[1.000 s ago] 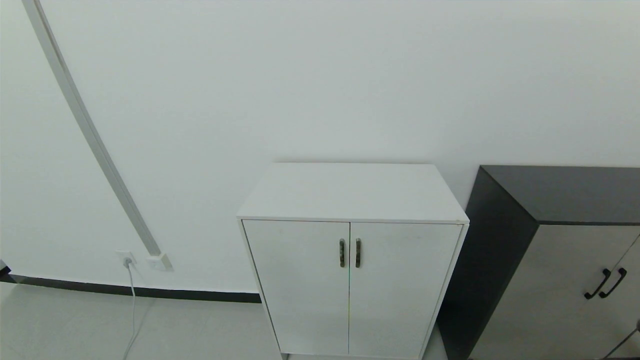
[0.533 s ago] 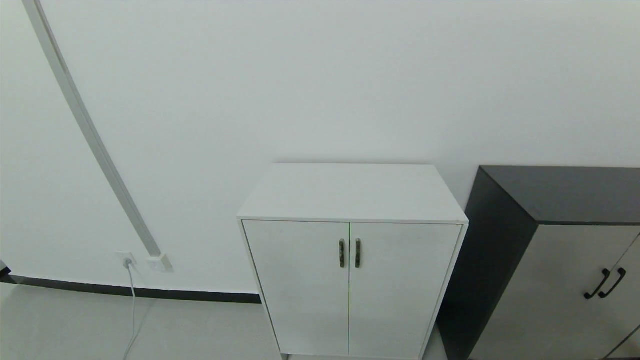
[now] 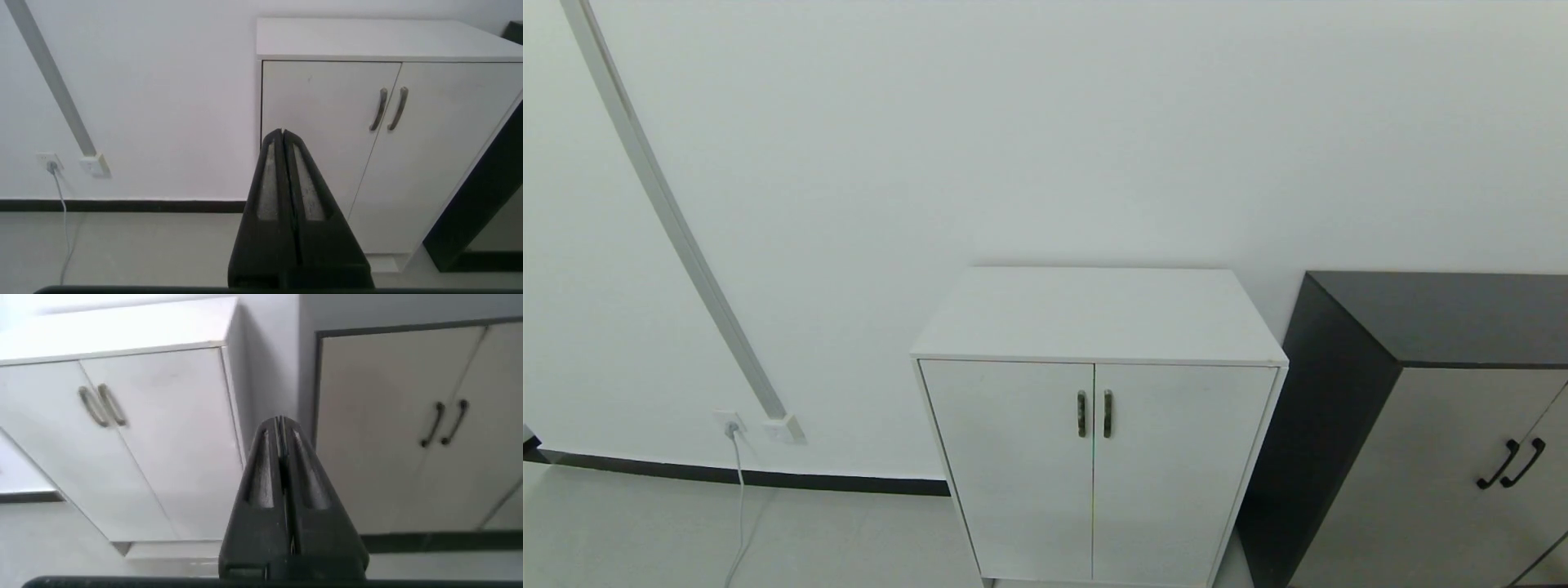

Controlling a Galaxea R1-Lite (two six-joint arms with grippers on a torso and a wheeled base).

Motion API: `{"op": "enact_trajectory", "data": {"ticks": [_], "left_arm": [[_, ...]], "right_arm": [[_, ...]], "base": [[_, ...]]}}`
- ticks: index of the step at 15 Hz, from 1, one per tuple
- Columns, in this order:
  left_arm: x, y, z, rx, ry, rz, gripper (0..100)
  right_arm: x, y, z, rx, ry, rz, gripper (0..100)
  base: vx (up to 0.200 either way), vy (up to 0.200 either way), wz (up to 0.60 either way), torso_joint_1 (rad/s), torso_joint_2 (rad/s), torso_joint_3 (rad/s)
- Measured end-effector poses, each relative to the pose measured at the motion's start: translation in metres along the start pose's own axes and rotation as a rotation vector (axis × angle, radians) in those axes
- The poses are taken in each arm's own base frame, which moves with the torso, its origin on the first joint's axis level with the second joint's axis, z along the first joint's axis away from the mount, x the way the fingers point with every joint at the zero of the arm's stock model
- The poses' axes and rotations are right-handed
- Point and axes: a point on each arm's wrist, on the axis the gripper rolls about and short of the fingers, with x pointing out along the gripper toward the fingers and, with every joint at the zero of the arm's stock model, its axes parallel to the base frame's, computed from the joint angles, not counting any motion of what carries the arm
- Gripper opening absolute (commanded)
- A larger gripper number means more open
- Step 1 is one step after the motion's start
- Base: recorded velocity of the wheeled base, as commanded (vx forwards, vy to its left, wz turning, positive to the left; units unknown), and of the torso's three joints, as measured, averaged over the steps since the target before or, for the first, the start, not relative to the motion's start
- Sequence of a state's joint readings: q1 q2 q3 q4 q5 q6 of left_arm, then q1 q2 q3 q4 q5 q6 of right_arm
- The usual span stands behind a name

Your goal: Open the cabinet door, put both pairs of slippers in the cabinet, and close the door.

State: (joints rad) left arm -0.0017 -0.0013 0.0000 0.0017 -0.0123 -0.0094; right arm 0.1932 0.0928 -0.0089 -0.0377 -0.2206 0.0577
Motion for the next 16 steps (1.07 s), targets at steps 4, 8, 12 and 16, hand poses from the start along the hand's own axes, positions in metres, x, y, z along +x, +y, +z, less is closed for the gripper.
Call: {"op": "enact_trajectory", "data": {"ticks": [4,8,12,16], "left_arm": [[0.0000,0.0000,0.0000,0.000,0.000,0.000,0],[0.0000,0.0000,0.0000,0.000,0.000,0.000,0],[0.0000,0.0000,0.0000,0.000,0.000,-0.001,0],[0.0000,0.0000,0.0000,0.000,0.000,0.000,0]], "right_arm": [[0.0000,0.0018,-0.0017,-0.019,0.006,0.083,0],[-0.0001,0.0028,-0.0015,-0.087,0.001,0.129,0],[-0.0004,0.0046,-0.0063,-0.104,0.044,0.221,0],[-0.0001,0.0047,-0.0063,-0.102,0.049,0.275,0]], "base": [[0.000,0.000,0.00,0.000,0.00,0.000],[0.000,0.000,0.00,0.000,0.00,0.000],[0.000,0.000,0.00,0.000,0.00,0.000],[0.000,0.000,0.00,0.000,0.00,0.000]]}}
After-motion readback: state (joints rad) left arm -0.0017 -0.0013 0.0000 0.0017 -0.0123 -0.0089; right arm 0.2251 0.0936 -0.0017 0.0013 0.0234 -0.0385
